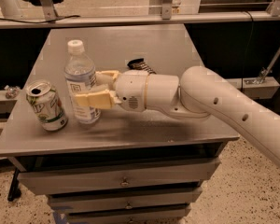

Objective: Move blue plastic bottle near 7up can

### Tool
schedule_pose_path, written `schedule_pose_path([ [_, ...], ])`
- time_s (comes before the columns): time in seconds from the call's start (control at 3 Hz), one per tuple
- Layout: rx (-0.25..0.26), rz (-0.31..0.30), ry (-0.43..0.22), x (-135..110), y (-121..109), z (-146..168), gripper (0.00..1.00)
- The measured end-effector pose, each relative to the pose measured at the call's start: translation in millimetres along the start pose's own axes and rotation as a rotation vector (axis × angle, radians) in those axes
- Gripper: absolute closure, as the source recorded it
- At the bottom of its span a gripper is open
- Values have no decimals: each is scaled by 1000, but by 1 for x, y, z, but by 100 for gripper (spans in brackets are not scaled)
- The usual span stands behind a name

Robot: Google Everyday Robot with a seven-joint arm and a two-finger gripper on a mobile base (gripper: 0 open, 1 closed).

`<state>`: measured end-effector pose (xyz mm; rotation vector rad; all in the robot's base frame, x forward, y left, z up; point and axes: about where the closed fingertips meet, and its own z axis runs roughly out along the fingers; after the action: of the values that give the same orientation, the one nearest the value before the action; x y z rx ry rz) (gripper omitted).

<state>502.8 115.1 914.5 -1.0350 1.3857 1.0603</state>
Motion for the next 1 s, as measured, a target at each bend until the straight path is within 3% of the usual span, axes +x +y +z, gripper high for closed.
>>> schedule_pose_path([
  [0.33, -18, -5, 10, 5, 6, -1, 100],
  [1.0, -75, -35, 22, 10, 17, 4, 59],
])
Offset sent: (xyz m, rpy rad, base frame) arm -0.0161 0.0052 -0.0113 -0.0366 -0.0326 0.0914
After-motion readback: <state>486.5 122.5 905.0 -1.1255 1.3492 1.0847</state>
